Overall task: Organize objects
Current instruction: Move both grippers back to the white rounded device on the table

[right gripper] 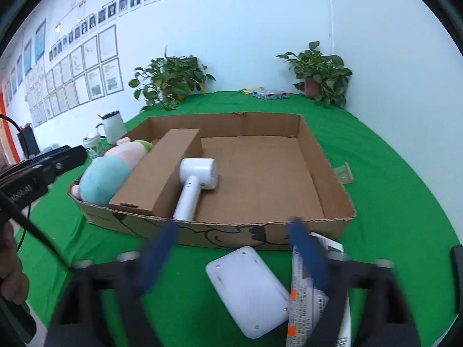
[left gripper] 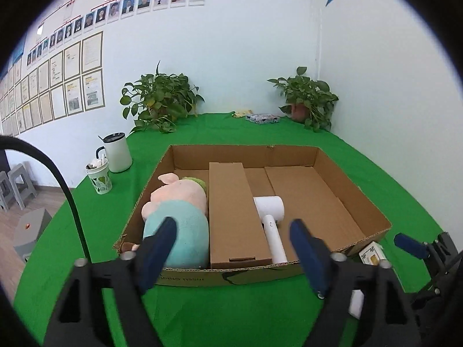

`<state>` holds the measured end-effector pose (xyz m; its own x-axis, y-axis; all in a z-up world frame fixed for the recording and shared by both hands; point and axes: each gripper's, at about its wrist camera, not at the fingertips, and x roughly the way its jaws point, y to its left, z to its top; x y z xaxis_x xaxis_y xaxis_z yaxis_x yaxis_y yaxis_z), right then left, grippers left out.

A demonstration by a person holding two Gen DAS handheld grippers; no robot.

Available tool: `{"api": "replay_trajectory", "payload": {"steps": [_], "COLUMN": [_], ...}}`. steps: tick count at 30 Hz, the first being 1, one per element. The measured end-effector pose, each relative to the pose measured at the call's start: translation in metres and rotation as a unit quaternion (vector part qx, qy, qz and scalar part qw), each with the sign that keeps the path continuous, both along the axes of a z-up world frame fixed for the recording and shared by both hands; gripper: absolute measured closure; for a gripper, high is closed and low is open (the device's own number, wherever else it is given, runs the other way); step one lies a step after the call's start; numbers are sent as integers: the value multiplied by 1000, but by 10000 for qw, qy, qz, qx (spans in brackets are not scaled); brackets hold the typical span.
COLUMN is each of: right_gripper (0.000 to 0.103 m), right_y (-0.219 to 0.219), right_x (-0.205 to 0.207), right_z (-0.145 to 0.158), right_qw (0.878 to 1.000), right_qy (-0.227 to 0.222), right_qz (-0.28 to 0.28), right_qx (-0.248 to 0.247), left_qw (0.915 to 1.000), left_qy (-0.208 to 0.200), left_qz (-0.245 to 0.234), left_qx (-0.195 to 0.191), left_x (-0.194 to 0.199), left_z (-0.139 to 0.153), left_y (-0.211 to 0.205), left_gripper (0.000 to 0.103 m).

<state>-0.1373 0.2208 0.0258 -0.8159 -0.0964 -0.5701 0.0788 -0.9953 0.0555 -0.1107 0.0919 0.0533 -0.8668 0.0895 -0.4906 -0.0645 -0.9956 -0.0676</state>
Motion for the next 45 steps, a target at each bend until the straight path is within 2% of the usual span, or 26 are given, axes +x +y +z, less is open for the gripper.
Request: {"api": "replay_trajectory", "payload": {"steps": [2,5,10,13,16,27,29,33,36,38,40,42,43,45], "right_gripper": [5,5,5,5,5,5,5,4,4,4,15,34,39,39], "right_y": [-6,-19,-49,-52,-39,49,53,36,24,18,11,6,3,-4], "right_x": [3,13,36,31,26,12,6,-7,-25,-33,-36,-32,-27,-21], "right_z": [-3,-12,-44,-66,-74,-78,-75,-75,-83,-93,-101,-103,-103,-102], "right_qw": [9998,9970,9856,9852,9878,9935,9930,9904,9861,9816,9776,9772,9771,9767], "right_qy": [-6,-112,-498,-802,-891,-1052,-1115,-1120,-1376,-1612,-1787,-1781,-1779,-1812], "right_qz": [192,760,1610,1513,1276,195,272,697,872,895,923,919,941,903], "right_qx": [48,-23,-115,70,83,390,296,406,335,500,613,699,692,719], "left_qw": [9999,9995,9968,9924,9876,9802,9790,9764,9754,9753,9747,9729,9716,9681], "left_qy": [33,-130,-475,-794,-1024,-1275,-1321,-1485,-1539,-1552,-1588,-1648,-1681,-1777], "left_qz": [-44,-231,-532,-749,-957,-1325,-1356,-1350,-1361,-1370,-1360,-1365,-1378,-1428], "left_qx": [143,169,352,562,708,741,756,800,800,772,789,874,931,1037], "left_x": [2,1,2,0,-1,-5,-7,-12,-11,-10,-11,-13,-13,-14], "left_z": [0,-6,-26,-41,-52,-65,-67,-74,-76,-77,-79,-82,-83,-87], "left_y": [-3,-4,-7,-1,8,32,32,32,30,28,26,24,23,22], "left_gripper": [18,18,18,18,19,19,19,19,19,19,19,19,19,19]}}
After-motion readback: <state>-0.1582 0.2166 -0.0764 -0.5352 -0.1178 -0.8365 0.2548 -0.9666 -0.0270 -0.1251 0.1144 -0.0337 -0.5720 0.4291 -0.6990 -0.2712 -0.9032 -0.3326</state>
